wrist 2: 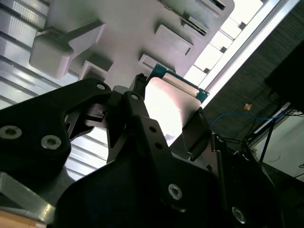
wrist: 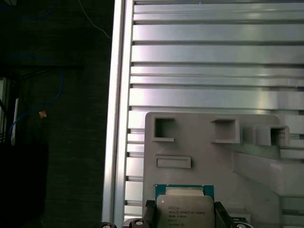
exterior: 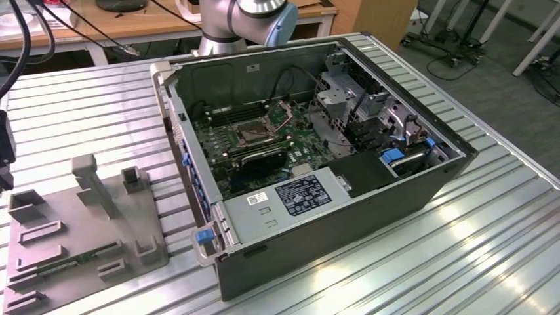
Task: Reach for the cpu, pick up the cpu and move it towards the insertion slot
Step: 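Pick up the cpu and move it towards the insertion slot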
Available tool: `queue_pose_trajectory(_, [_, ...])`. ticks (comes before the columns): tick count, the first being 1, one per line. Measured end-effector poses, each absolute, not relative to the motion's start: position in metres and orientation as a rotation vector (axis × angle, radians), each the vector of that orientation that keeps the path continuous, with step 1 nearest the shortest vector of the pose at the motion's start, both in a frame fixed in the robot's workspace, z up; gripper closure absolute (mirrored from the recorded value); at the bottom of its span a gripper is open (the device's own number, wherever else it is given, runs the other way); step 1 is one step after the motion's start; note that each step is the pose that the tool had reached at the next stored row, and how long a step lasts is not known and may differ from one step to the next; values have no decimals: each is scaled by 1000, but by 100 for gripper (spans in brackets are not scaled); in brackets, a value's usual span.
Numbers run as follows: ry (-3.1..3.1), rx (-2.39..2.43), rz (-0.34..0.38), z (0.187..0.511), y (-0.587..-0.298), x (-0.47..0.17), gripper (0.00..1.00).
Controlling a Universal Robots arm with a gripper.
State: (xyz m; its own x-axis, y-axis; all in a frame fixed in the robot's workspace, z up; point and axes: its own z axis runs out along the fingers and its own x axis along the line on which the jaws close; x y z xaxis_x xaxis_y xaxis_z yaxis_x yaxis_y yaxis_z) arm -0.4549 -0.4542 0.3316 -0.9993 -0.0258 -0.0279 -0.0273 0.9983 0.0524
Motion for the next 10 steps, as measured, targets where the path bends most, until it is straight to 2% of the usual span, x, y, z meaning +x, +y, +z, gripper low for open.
queue_pose_trajectory(10, [3113,-41,82,351,-454,-455,45])
